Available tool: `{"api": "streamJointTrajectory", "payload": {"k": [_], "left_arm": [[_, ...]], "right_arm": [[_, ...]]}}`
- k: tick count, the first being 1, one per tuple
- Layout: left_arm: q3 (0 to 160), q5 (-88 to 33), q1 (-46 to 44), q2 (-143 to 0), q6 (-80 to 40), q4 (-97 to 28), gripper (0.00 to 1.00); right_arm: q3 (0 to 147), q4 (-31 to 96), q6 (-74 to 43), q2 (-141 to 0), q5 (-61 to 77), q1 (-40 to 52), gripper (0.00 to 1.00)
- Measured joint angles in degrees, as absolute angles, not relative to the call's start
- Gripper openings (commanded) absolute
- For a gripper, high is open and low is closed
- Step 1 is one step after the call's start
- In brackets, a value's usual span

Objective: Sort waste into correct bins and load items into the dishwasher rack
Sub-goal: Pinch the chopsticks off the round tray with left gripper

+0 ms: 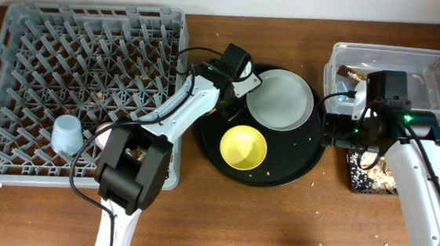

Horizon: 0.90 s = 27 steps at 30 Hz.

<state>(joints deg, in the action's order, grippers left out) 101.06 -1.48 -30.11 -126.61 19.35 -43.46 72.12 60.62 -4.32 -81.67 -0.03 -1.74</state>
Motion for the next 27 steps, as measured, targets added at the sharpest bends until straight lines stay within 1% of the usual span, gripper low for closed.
{"api": "streamJointTrajectory", "payload": {"k": [2, 3, 4, 6, 8, 9, 10, 11, 13, 15, 17, 20, 22, 23, 24, 25, 26, 27], "left_arm": [[101.1, -0.6, -30.1, -126.6, 20.4, -42.8, 0.39], [101.1, -0.3, -30.1, -126.7, 20.6, -40.5, 0.36], [101.1, -0.1, -30.1, -126.9, 20.7, -39.6, 0.33], [101.1, 0.1, -30.1, -130.1, 21.0, -39.2, 0.29], [101.5, 0.5, -30.1, -131.5, 21.4, -39.8, 0.28], [101.5, 0.4, -30.1, -131.5, 21.4, -40.0, 0.26], [101.6, 0.4, -30.0, -131.5, 21.4, -40.5, 0.21], [101.7, 0.0, -30.1, -131.5, 21.5, -41.2, 0.08], [101.9, -2.3, -30.0, -131.6, 21.1, -42.6, 0.05], [102.3, -2.9, -30.0, -131.7, 20.7, -44.2, 0.00], [103.9, -3.2, -30.0, -132.0, 20.4, -48.2, 0.00], [113.8, -3.2, -30.0, -134.2, 19.6, -61.8, 0.00], [125.9, -1.9, -29.9, -134.5, 15.2, -70.5, 0.00], [131.6, -1.5, -29.5, -134.6, 11.7, -77.1, 0.00], [135.9, -1.5, -28.6, -134.6, 8.1, -81.8, 0.00], [141.1, -1.4, -25.7, -134.4, 3.7, -84.6, 0.01], [142.0, -1.3, -23.6, -134.4, 2.2, -85.7, 0.02], [142.0, -1.5, -22.3, -134.4, 1.5, -86.5, 0.08]], "right_arm": [[72.1, 60.6, -4.3, -81.7, 0.0, -1.7, 0.99], [72.1, 60.6, -4.3, -81.7, 0.0, -1.7, 0.98], [72.1, 60.6, -4.3, -81.7, 0.0, -1.7, 0.98], [72.1, 60.6, -4.3, -81.7, 0.0, -1.7, 0.98], [72.1, 60.6, -4.3, -81.7, 0.0, -1.7, 0.98], [72.1, 60.6, -4.3, -81.7, 0.0, -1.7, 0.98], [72.1, 60.6, -4.3, -81.7, 0.0, -1.7, 0.98], [72.1, 60.6, -4.3, -81.7, 0.0, -1.7, 0.98], [72.1, 60.6, -4.3, -81.7, 0.0, -1.7, 0.99], [72.1, 60.6, -4.3, -81.7, 0.0, -1.7, 0.98], [72.1, 60.6, -4.3, -81.7, 0.0, -1.7, 0.98], [72.1, 60.6, -4.3, -81.7, 0.0, -1.7, 0.99], [72.1, 60.6, -4.3, -81.7, 0.0, -1.7, 0.98], [72.1, 60.5, -4.3, -81.7, 0.0, -1.7, 0.98], [72.1, 60.5, -4.3, -81.7, 0.0, -1.7, 0.99], [72.1, 60.6, -4.3, -81.7, 0.0, -1.7, 0.98], [72.1, 60.6, -4.3, -81.7, 0.0, -1.7, 0.98], [72.1, 60.6, -4.3, -81.7, 0.0, -1.7, 0.99]]}}
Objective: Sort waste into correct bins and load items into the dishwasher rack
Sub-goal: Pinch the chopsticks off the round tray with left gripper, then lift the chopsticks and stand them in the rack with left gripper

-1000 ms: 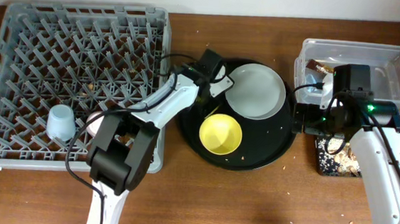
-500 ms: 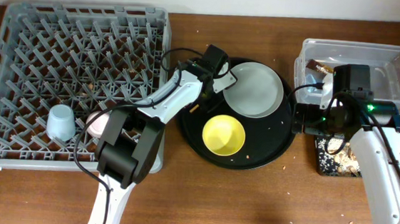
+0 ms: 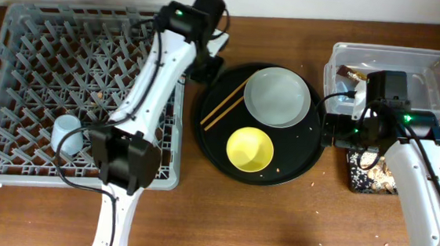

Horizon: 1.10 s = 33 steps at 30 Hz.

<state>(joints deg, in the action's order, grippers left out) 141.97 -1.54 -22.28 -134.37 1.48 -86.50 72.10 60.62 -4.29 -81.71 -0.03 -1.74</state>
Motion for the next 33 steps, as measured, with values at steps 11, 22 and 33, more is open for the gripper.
{"api": "streamJointTrajectory", "payload": {"k": [11, 22, 33], "left_arm": [[106.7, -1.6, -27.8, -134.0, 11.6, -44.9, 0.28], [106.3, -1.2, -27.1, -132.2, 5.1, -51.5, 0.00], [99.3, 7.0, -12.3, -113.7, -19.2, -61.1, 0.01]], "right_arm": [[72.1, 60.6, -4.3, -81.7, 0.0, -1.7, 0.98], [72.1, 60.6, -4.3, -81.7, 0.0, -1.7, 0.98], [72.1, 60.6, -4.3, -81.7, 0.0, -1.7, 0.98]]}}
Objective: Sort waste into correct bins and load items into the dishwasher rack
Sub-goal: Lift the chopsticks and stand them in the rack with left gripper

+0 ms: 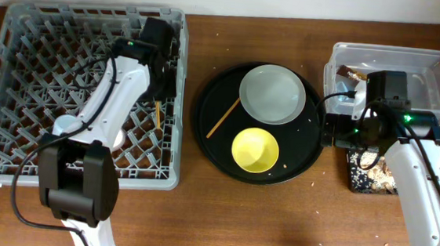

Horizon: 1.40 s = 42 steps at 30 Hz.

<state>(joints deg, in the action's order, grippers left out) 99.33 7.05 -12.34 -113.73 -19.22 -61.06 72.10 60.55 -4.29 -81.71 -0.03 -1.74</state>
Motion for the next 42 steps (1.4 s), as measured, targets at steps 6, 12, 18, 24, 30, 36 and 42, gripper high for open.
{"api": "streamJointTrajectory", "payload": {"k": [6, 12, 18, 24, 30, 36, 42], "left_arm": [[96.4, 3.0, -12.7, -113.7, -11.6, -58.7, 0.27], [99.5, -8.1, -15.5, -109.5, -10.7, -60.3, 0.29], [99.3, -3.9, -32.7, -122.7, 3.7, -50.0, 0.24], [99.0, 3.1, -32.7, -126.0, 3.4, -46.7, 0.24], [98.1, 4.3, -32.8, -128.9, 2.7, -45.0, 0.00], [116.9, 4.4, -26.4, -128.8, -1.6, -69.6, 0.00], [122.8, 5.2, -15.3, -122.3, -13.4, -77.3, 0.05]], "right_arm": [[72.1, 60.6, -4.3, -81.7, 0.0, -1.7, 0.99], [72.1, 60.6, -4.3, -81.7, 0.0, -1.7, 0.99], [72.1, 60.6, -4.3, -81.7, 0.0, -1.7, 0.98], [72.1, 60.6, -4.3, -81.7, 0.0, -1.7, 0.98], [72.1, 60.6, -4.3, -81.7, 0.0, -1.7, 0.98], [72.1, 60.6, -4.3, -81.7, 0.0, -1.7, 0.98], [72.1, 60.7, -4.3, -81.7, 0.0, -1.7, 0.99]]}}
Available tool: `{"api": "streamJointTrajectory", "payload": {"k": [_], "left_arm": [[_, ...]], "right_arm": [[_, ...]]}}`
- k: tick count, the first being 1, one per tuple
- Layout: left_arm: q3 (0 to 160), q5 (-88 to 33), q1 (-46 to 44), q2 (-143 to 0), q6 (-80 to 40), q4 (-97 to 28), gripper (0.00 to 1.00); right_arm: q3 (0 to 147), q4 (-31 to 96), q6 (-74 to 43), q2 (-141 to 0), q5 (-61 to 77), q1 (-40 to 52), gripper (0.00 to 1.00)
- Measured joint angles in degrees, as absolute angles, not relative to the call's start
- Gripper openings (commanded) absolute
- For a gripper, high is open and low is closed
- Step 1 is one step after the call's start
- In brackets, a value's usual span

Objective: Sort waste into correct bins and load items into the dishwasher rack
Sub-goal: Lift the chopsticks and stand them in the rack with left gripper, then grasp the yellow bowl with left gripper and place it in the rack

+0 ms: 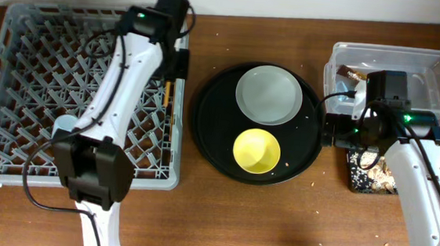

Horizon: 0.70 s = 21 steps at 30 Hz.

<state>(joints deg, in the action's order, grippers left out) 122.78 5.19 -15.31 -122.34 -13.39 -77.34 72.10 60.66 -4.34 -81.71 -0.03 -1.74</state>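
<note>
My left gripper (pixel 179 63) hovers over the right rim of the grey dishwasher rack (pixel 18 84); whether its jaws are open does not show from overhead. Just below it two wooden chopsticks (pixel 168 103) lie along the rack's right edge. A pale blue cup (pixel 64 123) sits in the rack, partly behind my left arm. On the black round tray (pixel 211 130) rest a grey bowl (pixel 267 94) and a yellow bowl (pixel 256 151). My right gripper (pixel 328 131) is at the tray's right rim, its jaws hidden.
A clear plastic bin (pixel 432 77) holding wrappers stands at the back right. A small black bin (pixel 369 176) with crumbs sits in front of it, beside my right arm. Crumbs are scattered on the tray and the table.
The chopstick that lay on the tray's left side is gone from it, and two sticks now lie at the rack's right edge. My left gripper has moved from inside the rack to its right rim.
My left gripper was down on the tray's left side. Then it was up by the rack's corner with two chopsticks lying on the tray. Later one chopstick was in the rack and one on the tray. Now both are in the rack. The right arm stayed still.
</note>
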Motion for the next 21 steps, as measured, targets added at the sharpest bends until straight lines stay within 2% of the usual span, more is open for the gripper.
{"api": "streamJointTrajectory", "payload": {"k": [1, 4, 7, 9, 11, 14, 15, 17, 19, 21], "left_arm": [[118.2, 5.7, -13.8, -122.3, -14.9, -74.8, 0.11], [114.0, 5.8, -13.8, -122.4, -15.4, -73.8, 0.11], [114.0, 3.3, -15.0, -121.1, -14.1, -73.9, 0.17], [114.2, -2.3, -18.5, -117.8, -11.1, -73.9, 0.27], [113.5, -8.6, -27.5, -117.3, -6.5, -73.4, 0.33], [101.2, -12.4, -36.3, -117.1, -6.3, -63.9, 0.36], [99.2, -12.9, -37.1, -117.5, -6.7, -62.6, 0.36], [88.1, -10.5, -37.3, -117.6, -10.6, -50.5, 0.36], [84.8, -9.2, -37.1, -117.6, -11.9, -47.0, 0.31], [83.0, -8.5, -37.1, -117.6, -13.1, -46.1, 0.32]], "right_arm": [[72.1, 60.6, -4.3, -81.7, 0.0, -1.7, 0.98], [72.1, 60.6, -4.3, -81.7, 0.0, -1.7, 0.98], [72.1, 60.6, -4.3, -81.7, 0.0, -1.7, 0.99], [72.1, 60.6, -4.3, -81.7, 0.0, -1.7, 0.98], [72.1, 60.6, -4.3, -81.7, 0.0, -1.7, 0.98], [72.1, 60.7, -4.4, -81.7, 0.0, -1.7, 0.98], [72.1, 60.6, -4.3, -81.7, 0.0, -1.7, 0.98], [72.1, 60.6, -4.3, -81.7, 0.0, -1.7, 0.99], [72.1, 60.6, -4.3, -81.7, 0.0, -1.7, 0.98], [72.1, 60.6, -4.3, -81.7, 0.0, -1.7, 0.98]]}}
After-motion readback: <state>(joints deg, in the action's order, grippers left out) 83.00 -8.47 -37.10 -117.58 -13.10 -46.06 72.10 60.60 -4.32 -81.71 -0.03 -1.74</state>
